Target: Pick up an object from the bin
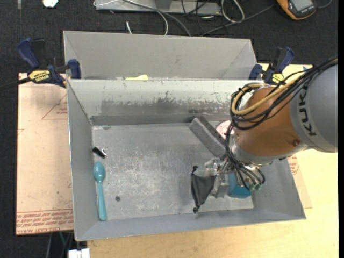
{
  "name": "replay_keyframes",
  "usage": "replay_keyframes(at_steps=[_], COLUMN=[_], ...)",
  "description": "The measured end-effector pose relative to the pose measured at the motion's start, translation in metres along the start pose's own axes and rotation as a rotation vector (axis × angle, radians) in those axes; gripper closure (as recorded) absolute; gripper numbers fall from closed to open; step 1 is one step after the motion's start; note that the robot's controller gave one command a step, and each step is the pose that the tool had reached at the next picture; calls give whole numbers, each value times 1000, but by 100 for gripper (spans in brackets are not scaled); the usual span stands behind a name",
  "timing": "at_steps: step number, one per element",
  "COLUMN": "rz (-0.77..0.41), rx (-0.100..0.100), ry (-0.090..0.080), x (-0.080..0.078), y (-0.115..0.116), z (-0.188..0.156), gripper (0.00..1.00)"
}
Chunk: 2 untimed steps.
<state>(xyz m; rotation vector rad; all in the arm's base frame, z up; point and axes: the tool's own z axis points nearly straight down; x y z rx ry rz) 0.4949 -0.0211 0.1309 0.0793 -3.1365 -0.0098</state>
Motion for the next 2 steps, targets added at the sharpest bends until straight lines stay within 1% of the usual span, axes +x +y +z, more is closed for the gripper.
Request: replay_keyframes(at_steps=[1, 2], rz=[-48, 1], rx=[0, 0], ry=[1, 1], x=[-9, -12], y=[10, 4], z=[-84, -159], gripper=[100, 100])
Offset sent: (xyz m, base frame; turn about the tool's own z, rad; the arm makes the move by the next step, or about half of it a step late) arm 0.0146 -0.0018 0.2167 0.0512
